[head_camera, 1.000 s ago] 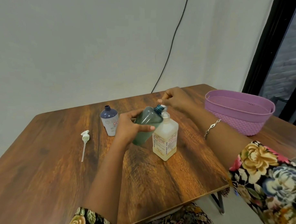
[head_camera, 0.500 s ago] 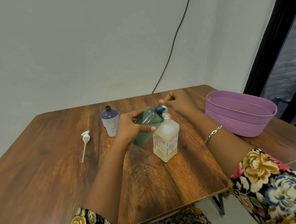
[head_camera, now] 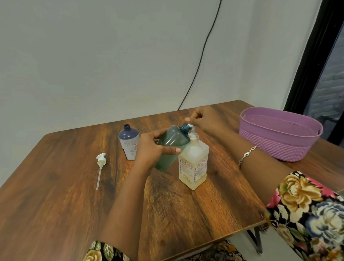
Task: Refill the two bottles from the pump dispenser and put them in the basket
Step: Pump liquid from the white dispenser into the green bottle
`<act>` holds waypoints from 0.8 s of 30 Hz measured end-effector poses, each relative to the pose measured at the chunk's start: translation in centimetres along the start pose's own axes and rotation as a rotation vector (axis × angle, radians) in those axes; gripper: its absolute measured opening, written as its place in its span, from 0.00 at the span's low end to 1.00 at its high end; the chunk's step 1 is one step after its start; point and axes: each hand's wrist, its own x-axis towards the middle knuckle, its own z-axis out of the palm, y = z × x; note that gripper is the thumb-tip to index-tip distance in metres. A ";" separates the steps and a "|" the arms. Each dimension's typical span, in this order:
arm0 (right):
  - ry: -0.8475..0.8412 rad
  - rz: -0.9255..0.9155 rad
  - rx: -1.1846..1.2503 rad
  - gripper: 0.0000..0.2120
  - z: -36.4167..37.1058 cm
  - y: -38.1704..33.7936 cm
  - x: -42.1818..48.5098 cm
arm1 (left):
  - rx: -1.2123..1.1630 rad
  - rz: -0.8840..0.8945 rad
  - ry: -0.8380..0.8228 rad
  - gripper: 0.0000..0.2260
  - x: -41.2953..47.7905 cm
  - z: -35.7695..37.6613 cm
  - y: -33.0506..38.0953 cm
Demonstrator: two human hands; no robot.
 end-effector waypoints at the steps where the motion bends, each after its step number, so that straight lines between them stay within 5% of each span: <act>1: -0.016 0.005 -0.002 0.11 -0.2 -0.3 0.1 | 0.009 0.007 0.002 0.28 0.1 -0.1 0.2; 24: -0.112 0.004 -0.137 0.13 0.1 0.6 0.6 | 0.014 -0.017 -0.003 0.29 -0.3 0.3 -0.4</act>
